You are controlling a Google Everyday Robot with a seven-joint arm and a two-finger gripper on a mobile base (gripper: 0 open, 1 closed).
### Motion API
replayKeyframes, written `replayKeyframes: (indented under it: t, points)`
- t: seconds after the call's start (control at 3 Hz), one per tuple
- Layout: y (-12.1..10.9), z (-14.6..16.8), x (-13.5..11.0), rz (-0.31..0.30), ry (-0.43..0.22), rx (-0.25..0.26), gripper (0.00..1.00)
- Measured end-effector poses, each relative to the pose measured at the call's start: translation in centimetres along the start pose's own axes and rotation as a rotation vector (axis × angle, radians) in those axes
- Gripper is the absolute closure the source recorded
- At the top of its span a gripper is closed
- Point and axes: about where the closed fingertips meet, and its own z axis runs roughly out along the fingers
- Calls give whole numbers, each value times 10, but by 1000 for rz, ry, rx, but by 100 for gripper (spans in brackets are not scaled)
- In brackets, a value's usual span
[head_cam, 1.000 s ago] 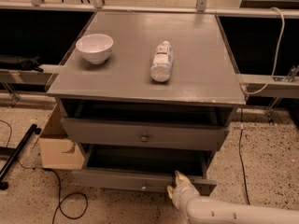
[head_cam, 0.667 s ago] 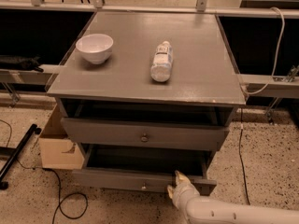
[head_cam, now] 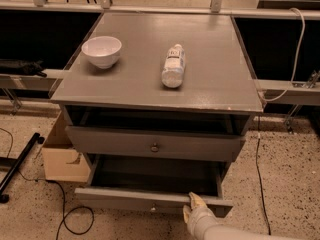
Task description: Open middle drawer
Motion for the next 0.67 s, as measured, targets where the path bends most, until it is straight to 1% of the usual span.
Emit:
replayKeyframes:
  t: [0.33, 0.67]
  points:
    - [0, 0, 0, 0, 0, 0, 100]
    - [0, 0, 0, 0, 0, 0, 81]
